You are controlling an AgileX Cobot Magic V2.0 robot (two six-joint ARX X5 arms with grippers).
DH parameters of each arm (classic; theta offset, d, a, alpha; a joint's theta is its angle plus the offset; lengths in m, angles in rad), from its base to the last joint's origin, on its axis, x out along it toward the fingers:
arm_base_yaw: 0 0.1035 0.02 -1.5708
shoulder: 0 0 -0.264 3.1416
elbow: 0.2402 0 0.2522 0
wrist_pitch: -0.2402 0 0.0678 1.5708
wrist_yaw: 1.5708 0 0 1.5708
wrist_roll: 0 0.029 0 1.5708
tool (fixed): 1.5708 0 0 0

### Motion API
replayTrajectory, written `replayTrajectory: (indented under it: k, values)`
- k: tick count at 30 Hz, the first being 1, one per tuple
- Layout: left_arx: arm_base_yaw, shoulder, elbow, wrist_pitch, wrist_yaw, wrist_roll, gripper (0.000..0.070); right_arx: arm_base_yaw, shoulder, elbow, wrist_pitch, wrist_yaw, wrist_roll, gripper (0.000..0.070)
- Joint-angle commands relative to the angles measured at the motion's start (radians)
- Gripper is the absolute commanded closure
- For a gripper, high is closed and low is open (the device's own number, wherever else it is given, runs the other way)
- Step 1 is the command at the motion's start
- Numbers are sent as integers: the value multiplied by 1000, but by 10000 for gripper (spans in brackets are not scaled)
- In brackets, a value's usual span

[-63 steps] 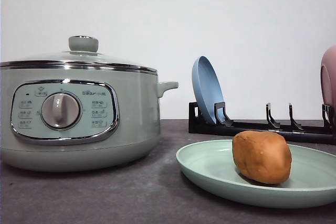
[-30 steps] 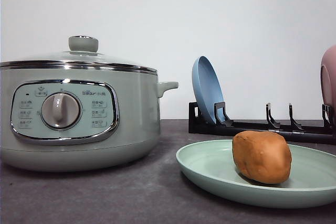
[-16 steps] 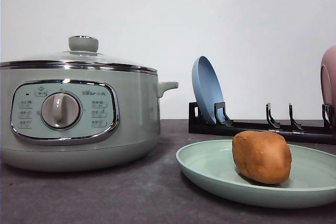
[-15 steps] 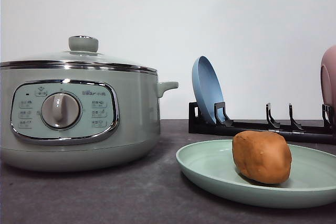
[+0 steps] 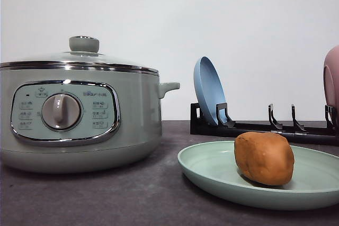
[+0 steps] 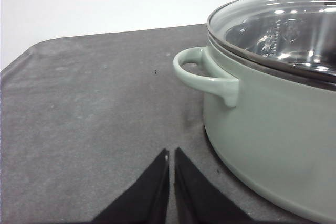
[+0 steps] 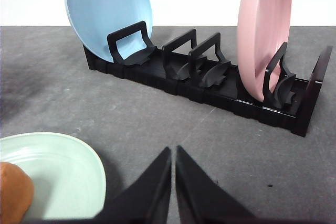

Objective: Transfer potato from steamer to green plate

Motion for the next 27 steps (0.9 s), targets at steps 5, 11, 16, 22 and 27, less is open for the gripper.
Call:
replayTrajectory:
  k: [5, 11, 16, 22, 27]
  values:
    - [2, -2, -19, -9, 0, -2, 690, 0, -2, -5, 1, -1, 10, 699]
    - [2, -2, -19, -9, 0, -2, 690, 0, -2, -5, 1, -1, 10, 699]
    - [2, -2, -19, -9, 0, -2, 690, 0, -2, -5, 1, -1, 10, 699]
    - [2, -2, -19, -9, 0, -2, 690, 0, -2, -5, 1, -1, 10, 699]
    - [2, -2, -19, -9, 0, -2, 690, 0, -2, -5, 1, 0, 10, 699]
